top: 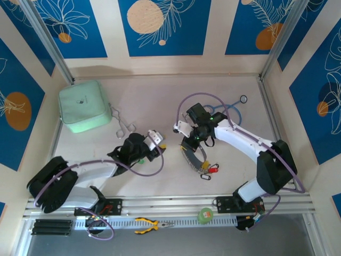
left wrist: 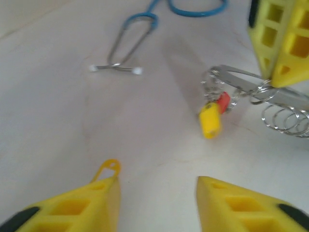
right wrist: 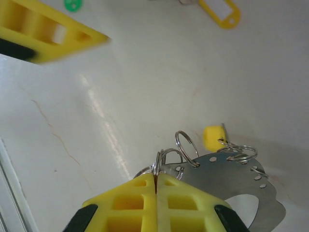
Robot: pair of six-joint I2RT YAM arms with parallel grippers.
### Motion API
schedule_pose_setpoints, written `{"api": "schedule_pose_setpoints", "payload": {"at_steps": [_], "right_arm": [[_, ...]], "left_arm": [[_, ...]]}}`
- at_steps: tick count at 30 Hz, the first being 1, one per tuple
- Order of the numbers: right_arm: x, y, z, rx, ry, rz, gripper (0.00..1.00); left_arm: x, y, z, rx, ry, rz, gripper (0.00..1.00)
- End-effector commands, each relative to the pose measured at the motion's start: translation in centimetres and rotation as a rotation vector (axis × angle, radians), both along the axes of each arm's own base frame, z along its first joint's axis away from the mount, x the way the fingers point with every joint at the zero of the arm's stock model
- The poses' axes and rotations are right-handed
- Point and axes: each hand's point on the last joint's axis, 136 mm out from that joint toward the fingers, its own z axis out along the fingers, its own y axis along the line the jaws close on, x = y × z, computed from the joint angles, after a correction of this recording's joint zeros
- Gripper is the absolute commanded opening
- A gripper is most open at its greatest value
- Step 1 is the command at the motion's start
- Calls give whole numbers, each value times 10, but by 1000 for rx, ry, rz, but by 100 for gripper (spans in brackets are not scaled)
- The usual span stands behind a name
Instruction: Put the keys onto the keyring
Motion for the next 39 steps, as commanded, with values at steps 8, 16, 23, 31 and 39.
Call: {"api": "schedule_pose_setpoints", "payload": {"at_steps": [8,16,23,31,39], "right_arm": [[-24,22,25,201,-115,203,0],[-27,24,19,173,-135,242,0],[-26,27,17,155,-171,266,0],[-25,23,13,121,-184,273,0],[-33,23,11,123,-179,305,0]], "left_arm": [[-34,-59,7,-72,-127,-446,30],[-40,-64,2,-85,-92,-496,25],[-37,-59,-3,-55,-90,-460,13],[-18,-46,5,-37,-163,-322,25],[4,-27,13,-21,-207,-149,33]]}}
